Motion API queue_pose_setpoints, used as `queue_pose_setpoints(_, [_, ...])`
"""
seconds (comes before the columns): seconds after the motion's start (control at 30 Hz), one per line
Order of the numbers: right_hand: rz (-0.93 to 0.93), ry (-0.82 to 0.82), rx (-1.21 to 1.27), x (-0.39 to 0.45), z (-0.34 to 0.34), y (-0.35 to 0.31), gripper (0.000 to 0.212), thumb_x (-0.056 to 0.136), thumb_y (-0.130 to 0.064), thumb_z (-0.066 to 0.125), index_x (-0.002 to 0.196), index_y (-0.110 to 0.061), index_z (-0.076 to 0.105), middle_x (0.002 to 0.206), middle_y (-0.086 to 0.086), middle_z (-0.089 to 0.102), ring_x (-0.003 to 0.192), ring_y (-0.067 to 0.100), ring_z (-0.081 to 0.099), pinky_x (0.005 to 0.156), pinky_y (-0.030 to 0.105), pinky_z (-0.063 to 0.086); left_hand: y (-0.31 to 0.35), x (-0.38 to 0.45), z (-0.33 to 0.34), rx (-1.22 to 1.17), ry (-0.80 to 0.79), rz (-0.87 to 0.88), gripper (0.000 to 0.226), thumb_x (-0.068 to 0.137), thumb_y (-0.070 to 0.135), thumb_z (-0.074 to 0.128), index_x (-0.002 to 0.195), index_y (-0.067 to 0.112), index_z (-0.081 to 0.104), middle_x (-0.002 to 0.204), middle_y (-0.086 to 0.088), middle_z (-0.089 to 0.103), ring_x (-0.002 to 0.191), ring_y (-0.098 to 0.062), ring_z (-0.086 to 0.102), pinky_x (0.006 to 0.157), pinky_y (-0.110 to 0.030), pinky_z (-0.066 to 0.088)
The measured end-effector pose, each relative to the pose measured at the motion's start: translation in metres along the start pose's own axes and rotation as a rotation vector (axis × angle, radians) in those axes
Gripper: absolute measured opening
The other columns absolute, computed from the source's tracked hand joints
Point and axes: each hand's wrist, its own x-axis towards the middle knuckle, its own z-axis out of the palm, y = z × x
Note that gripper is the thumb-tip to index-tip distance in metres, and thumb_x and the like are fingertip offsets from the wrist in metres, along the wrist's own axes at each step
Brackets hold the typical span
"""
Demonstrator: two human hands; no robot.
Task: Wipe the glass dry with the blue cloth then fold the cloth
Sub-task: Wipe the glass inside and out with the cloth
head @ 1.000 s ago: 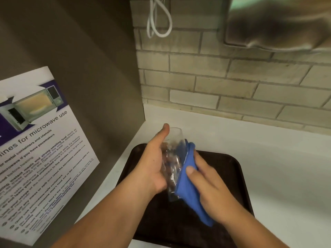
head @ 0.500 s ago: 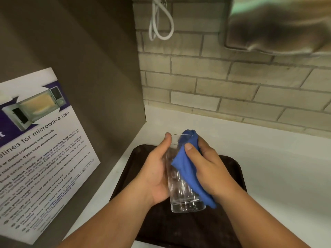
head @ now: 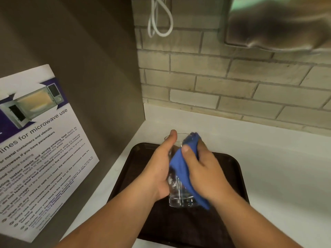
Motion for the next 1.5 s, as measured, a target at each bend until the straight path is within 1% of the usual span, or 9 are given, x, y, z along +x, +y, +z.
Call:
queue_pose_setpoints(0.13, [0.126, 0.022, 0.225, 0.014, -0.007, 0.0, 0.037, 0.105, -0.038, 0.039, 0.12, -0.018, 0.067, 0.103, 0.001, 0.078, 0.098, 0.013, 0.074, 0.085, 0.022, 0.052, 0.012, 0.0, 0.004, -0.049, -0.006, 0.044, 0.078, 0.088, 0.071, 0.06, 0.119, 0.003, 0.08, 0.097, -0.018, 0.08, 0.086, -0.033, 0.076, 0.088, -0.044, 0.058])
queue_pose_setpoints(0.3, [-0.007, -0.235, 0.067, -0.024, -0.001, 0.001, 0.044, 0.105, -0.035, 0.042, 0.148, -0.038, 0.032, 0.127, -0.017, 0.062, 0.114, -0.005, 0.064, 0.099, 0.013, 0.05, 0.02, 0.008, -0.004, -0.031, 0.081, 0.056, 0.08, 0.084, 0.075, 0.065, 0.119, 0.003, 0.07, 0.072, -0.012, 0.076, 0.053, -0.025, 0.075, 0.055, -0.031, 0.059])
queue_pose_setpoints(0.47, [-0.039, 0.008, 0.031, 0.012, -0.002, -0.011, 0.032, 0.104, -0.037, 0.044, 0.132, -0.022, 0.047, 0.101, -0.004, 0.069, 0.087, 0.002, 0.069, 0.069, 0.01, 0.053, 0.012, 0.005, 0.007, 0.034, 0.03, 0.039, 0.065, 0.086, 0.07, 0.066, 0.105, 0.01, 0.083, 0.09, -0.017, 0.083, 0.077, -0.028, 0.08, 0.076, -0.038, 0.061])
queue_pose_setpoints(0.57, [0.114, 0.021, 0.181, 0.016, -0.012, -0.005, 0.034, 0.106, -0.037, 0.038, 0.114, -0.017, 0.064, 0.095, 0.005, 0.075, 0.088, 0.016, 0.073, 0.081, 0.026, 0.056, 0.017, 0.005, 0.006, -0.038, 0.014, 0.011, 0.078, 0.082, 0.073, 0.069, 0.116, 0.004, 0.079, 0.105, -0.022, 0.082, 0.09, -0.036, 0.078, 0.087, -0.046, 0.061])
queue_pose_setpoints(0.73, [-0.006, -0.211, -0.011, -0.029, 0.005, -0.001, 0.044, 0.103, -0.037, 0.044, 0.146, -0.035, 0.035, 0.126, -0.015, 0.063, 0.112, -0.001, 0.065, 0.098, 0.012, 0.05, 0.021, 0.006, -0.001, -0.022, 0.064, 0.035, 0.073, 0.086, 0.07, 0.067, 0.116, 0.003, 0.069, 0.063, -0.013, 0.077, 0.052, -0.027, 0.075, 0.053, -0.032, 0.061])
queue_pose_setpoints(0.97, [0.088, 0.117, 0.112, 0.027, -0.008, -0.004, 0.034, 0.105, -0.039, 0.04, 0.114, -0.017, 0.064, 0.094, 0.002, 0.074, 0.091, 0.012, 0.071, 0.088, 0.031, 0.056, 0.009, 0.006, 0.006, -0.043, 0.01, -0.043, 0.072, 0.086, 0.067, 0.068, 0.121, 0.006, 0.079, 0.124, -0.027, 0.076, 0.115, -0.04, 0.073, 0.1, -0.049, 0.055])
queue_pose_setpoints(1.2, [0.027, -0.227, 0.011, -0.027, 0.003, 0.006, 0.045, 0.104, -0.037, 0.042, 0.147, -0.039, 0.031, 0.126, -0.02, 0.061, 0.112, -0.012, 0.062, 0.094, 0.006, 0.048, 0.017, 0.013, -0.007, -0.108, 0.093, -0.038, 0.092, 0.072, 0.076, 0.075, 0.126, 0.002, 0.069, 0.111, -0.023, 0.079, 0.09, -0.037, 0.079, 0.079, -0.043, 0.064])
queue_pose_setpoints(1.3, [-0.078, -0.095, -0.128, -0.013, 0.007, -0.004, 0.051, 0.101, -0.041, 0.045, 0.148, -0.024, 0.034, 0.124, -0.006, 0.063, 0.108, 0.004, 0.067, 0.097, 0.026, 0.057, 0.009, 0.012, -0.002, -0.052, 0.035, -0.017, 0.069, 0.085, 0.068, 0.069, 0.104, 0.002, 0.076, 0.079, -0.017, 0.081, 0.066, -0.029, 0.079, 0.069, -0.037, 0.062])
queue_pose_setpoints(1.5, [0.162, 0.076, 0.118, 0.02, -0.012, -0.01, 0.034, 0.105, -0.038, 0.041, 0.105, -0.016, 0.066, 0.089, 0.006, 0.076, 0.085, 0.018, 0.073, 0.093, 0.046, 0.057, 0.013, 0.005, 0.002, -0.076, -0.017, -0.069, 0.074, 0.078, 0.067, 0.076, 0.118, 0.005, 0.081, 0.114, -0.022, 0.08, 0.101, -0.039, 0.076, 0.099, -0.051, 0.057])
